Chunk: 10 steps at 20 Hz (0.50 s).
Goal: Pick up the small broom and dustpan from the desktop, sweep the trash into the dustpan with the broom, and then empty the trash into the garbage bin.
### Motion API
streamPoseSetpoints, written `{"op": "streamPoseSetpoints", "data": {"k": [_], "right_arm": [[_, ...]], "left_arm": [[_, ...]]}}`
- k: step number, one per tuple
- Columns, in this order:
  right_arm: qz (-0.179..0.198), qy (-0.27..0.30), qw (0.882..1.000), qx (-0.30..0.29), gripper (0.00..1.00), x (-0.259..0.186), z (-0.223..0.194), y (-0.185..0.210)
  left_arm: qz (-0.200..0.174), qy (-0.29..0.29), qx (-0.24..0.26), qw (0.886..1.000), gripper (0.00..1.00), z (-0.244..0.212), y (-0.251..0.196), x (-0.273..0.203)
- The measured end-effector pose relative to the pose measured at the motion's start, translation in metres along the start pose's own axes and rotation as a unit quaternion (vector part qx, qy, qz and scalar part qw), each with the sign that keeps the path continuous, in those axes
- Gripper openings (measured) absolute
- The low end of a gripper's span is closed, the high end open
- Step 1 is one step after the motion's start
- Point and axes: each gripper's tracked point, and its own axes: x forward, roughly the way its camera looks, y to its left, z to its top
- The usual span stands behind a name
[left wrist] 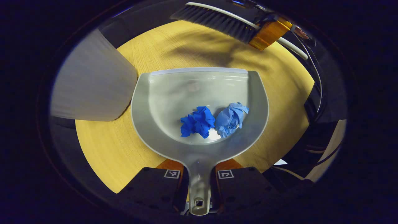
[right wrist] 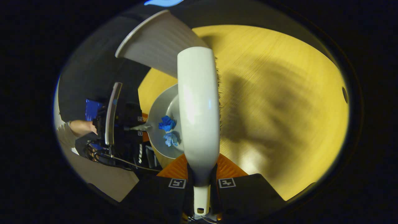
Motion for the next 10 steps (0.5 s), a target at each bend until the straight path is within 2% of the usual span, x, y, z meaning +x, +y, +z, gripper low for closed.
{"op": "streamPoseSetpoints", "data": {"k": [2,4,6,8,10], "right_arm": [[0.012,-0.091,0.995,0.043,0.23,-0.006,-0.004,0.001],[0.035,-0.2,0.975,0.095,0.23,-0.011,-0.001,0.007],[0.056,-0.279,0.951,0.118,0.23,-0.017,-0.005,0.004],[0.07,-0.34,0.93,0.122,0.22,-0.023,-0.006,0.001],[0.077,-0.383,0.914,0.11,0.22,-0.018,-0.01,-0.002]], "left_arm": [[0.001,-0.035,0.0,0.999,0.27,0.006,0.002,-0.007],[0.016,-0.067,0.012,0.998,0.28,0.009,0.005,-0.001],[0.029,-0.103,0.018,0.994,0.28,0.015,0.008,0.0],[0.051,-0.148,0.025,0.987,0.28,0.017,0.011,0.006],[0.09,-0.189,0.041,0.977,0.28,0.018,0.017,0.012]]}}
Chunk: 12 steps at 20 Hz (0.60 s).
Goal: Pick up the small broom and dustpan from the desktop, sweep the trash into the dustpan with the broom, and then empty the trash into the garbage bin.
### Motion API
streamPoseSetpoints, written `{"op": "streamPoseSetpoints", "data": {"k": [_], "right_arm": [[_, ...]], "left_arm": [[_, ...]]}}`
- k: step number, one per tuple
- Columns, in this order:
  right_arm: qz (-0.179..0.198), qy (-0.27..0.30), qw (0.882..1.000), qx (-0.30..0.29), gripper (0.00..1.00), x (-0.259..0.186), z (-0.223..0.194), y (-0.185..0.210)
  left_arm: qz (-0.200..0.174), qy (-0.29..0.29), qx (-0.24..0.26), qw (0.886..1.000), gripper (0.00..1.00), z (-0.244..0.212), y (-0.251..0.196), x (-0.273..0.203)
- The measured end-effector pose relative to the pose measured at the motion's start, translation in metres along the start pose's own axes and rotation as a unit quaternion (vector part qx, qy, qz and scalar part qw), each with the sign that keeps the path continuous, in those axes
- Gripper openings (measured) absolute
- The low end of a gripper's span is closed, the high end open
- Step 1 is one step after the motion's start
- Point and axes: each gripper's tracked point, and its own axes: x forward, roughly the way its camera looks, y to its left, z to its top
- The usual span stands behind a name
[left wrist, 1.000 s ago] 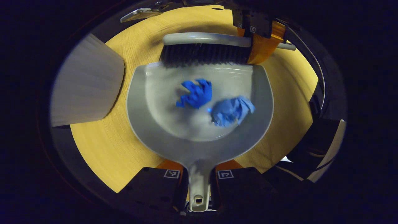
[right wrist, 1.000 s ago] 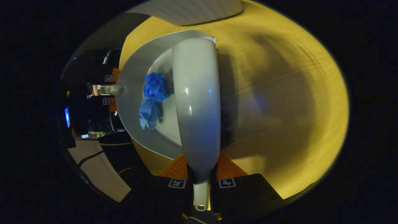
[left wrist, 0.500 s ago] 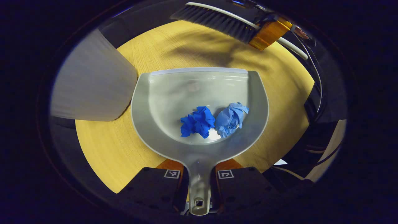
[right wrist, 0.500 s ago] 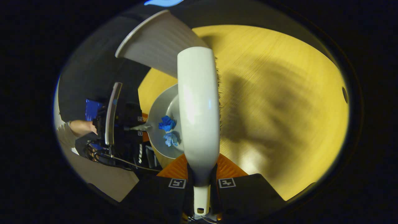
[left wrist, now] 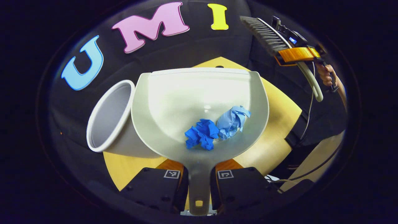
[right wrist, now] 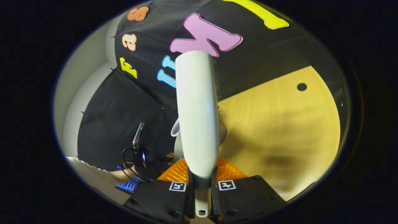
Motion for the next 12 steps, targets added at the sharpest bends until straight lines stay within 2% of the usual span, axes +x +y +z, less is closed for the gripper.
{"op": "streamPoseSetpoints", "data": {"k": [3,5,8,10,12], "right_arm": [[0.006,-0.033,0.999,-0.025,0.23,0.017,-0.007,-0.007],[0.016,-0.045,0.998,-0.031,0.23,0.023,-0.009,-0.01],[0.013,-0.052,0.998,-0.034,0.23,0.015,-0.006,-0.016],[0.011,-0.047,0.998,-0.037,0.23,0.016,-0.008,-0.01],[0.013,-0.041,0.998,-0.036,0.22,0.014,-0.015,-0.009]], "left_arm": [[0.081,-0.034,0.036,0.996,0.27,-0.002,0.022,0.005],[0.149,-0.032,0.066,0.986,0.27,-0.011,0.036,0.015],[0.23,-0.002,0.105,0.967,0.27,-0.016,0.043,0.024],[0.277,0.031,0.136,0.951,0.27,-0.012,0.045,0.013],[0.303,0.075,0.15,0.938,0.27,-0.014,0.044,0.011]]}}
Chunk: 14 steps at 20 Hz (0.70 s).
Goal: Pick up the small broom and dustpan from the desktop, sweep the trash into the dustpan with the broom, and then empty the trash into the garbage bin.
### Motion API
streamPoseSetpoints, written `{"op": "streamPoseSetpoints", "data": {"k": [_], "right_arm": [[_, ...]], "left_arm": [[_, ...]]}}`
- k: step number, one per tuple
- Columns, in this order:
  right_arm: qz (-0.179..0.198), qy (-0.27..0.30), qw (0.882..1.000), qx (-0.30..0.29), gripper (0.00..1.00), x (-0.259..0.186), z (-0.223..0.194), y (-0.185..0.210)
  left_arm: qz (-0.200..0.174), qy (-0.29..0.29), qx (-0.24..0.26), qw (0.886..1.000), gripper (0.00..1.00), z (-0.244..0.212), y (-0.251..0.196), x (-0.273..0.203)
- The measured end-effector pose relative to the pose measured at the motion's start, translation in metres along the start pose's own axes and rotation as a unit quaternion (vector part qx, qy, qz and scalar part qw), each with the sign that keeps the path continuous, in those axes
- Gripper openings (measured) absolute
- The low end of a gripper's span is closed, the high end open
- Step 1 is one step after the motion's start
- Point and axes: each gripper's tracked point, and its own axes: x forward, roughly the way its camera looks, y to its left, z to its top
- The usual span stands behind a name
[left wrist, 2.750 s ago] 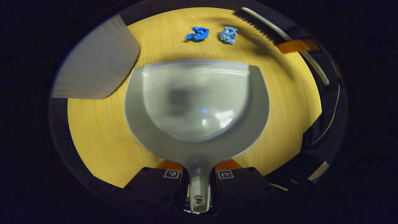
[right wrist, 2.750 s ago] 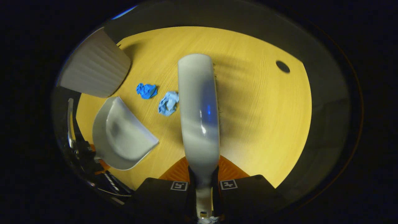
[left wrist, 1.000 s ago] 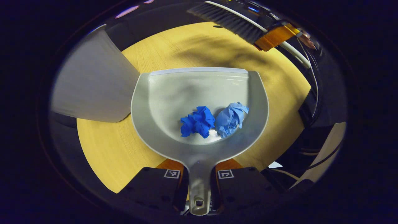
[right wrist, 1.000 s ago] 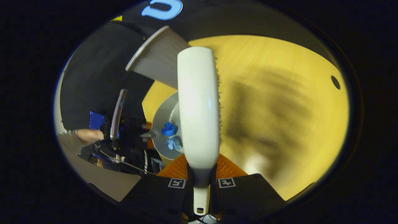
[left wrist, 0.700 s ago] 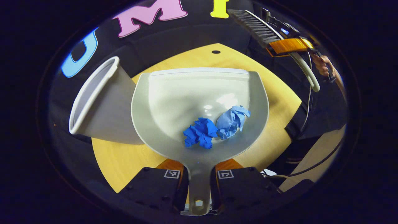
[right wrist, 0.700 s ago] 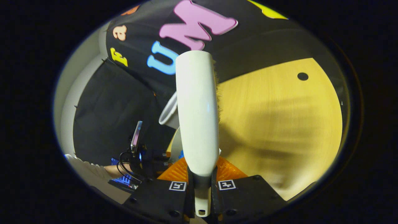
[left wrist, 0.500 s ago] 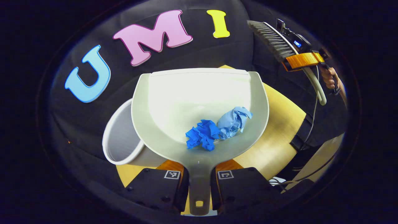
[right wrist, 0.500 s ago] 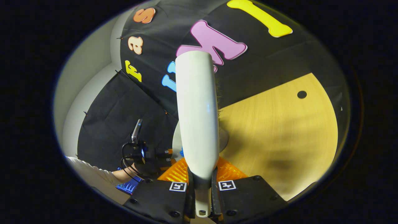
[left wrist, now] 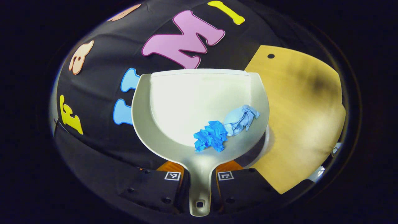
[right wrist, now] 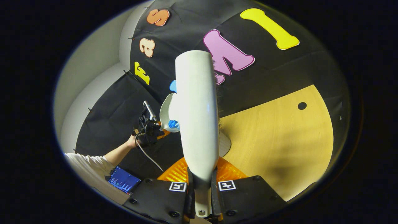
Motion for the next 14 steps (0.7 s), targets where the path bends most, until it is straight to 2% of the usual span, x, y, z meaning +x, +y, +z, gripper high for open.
{"op": "streamPoseSetpoints", "data": {"k": [4,7,8,10,11,12,14], "right_arm": [[-0.006,0.011,1.0,0.006,0.22,0.0,-0.007,-0.002],[-0.004,0.018,1.0,0.012,0.23,0.001,-0.016,-0.005],[-0.006,0.019,1.0,0.012,0.23,0.002,-0.017,-0.007],[-0.006,0.023,1.0,0.012,0.22,0.0,-0.018,-0.007],[-0.005,0.024,1.0,0.013,0.23,-0.001,-0.019,-0.007],[-0.005,0.025,1.0,0.014,0.22,-0.002,-0.018,-0.009],[-0.007,0.027,1.0,0.015,0.23,0.0,-0.018,-0.012]], "left_arm": [[0.018,0.083,0.066,0.994,0.27,-0.005,0.003,0.002],[0.049,0.127,0.127,0.983,0.27,-0.012,0.006,0.002],[0.065,0.143,0.155,0.975,0.27,-0.012,0.01,0.0],[0.111,0.158,0.223,0.955,0.27,-0.01,0.021,-0.003],[0.139,0.162,0.265,0.94,0.27,-0.013,0.029,-0.002],[0.174,0.16,0.318,0.918,0.27,-0.012,0.038,-0.002],[0.214,0.152,0.367,0.892,0.27,-0.011,0.047,-0.001]]}}
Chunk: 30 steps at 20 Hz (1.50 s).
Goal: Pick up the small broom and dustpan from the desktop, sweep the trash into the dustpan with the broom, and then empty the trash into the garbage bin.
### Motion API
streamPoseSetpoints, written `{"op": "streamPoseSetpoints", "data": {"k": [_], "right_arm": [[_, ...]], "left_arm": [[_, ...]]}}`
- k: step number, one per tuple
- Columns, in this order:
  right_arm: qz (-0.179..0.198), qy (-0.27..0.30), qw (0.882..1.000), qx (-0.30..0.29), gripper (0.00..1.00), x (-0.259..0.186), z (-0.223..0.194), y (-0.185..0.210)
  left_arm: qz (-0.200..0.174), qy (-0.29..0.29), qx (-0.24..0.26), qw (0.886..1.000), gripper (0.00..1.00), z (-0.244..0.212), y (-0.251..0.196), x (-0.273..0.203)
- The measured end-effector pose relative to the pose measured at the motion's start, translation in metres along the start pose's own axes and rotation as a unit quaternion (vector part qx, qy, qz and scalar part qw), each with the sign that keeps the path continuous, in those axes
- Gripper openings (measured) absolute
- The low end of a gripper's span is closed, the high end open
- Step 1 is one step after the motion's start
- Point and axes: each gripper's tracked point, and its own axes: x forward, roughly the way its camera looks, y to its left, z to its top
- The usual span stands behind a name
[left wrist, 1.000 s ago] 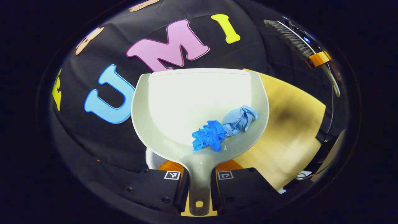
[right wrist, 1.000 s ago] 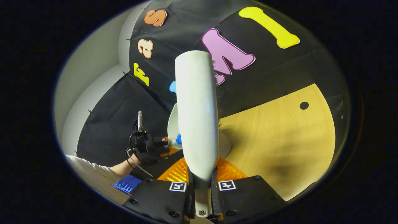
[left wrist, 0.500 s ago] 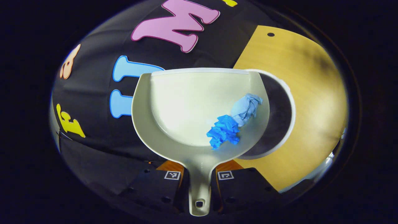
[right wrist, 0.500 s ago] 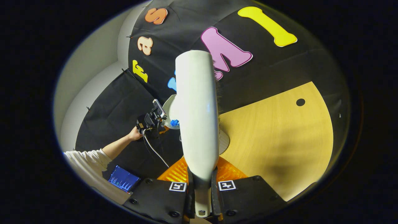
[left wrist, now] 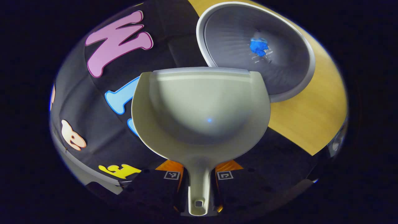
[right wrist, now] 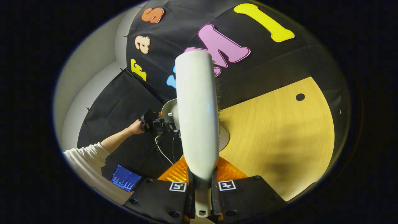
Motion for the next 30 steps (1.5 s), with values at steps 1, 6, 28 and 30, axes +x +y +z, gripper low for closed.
{"op": "streamPoseSetpoints", "data": {"k": [1,6,28,30], "right_arm": [[-0.001,0.001,1.0,-0.002,0.23,0.002,0.0,-0.001],[-0.018,0.016,1.0,-0.014,0.22,0.001,-0.007,0.0],[-0.363,0.172,0.914,0.058,0.23,0.046,-0.109,-0.137],[-0.372,0.209,0.901,0.076,0.23,0.064,-0.125,-0.143]], "left_arm": [[0.018,0.0,0.007,1.0,0.27,-0.004,0.002,0.003],[0.002,-0.035,-0.099,0.994,0.27,-0.001,-0.01,0.005],[-0.616,-0.079,-0.545,0.563,0.27,0.392,-0.153,-0.118],[-0.635,-0.037,-0.523,0.567,0.28,0.407,-0.151,-0.112]]}}
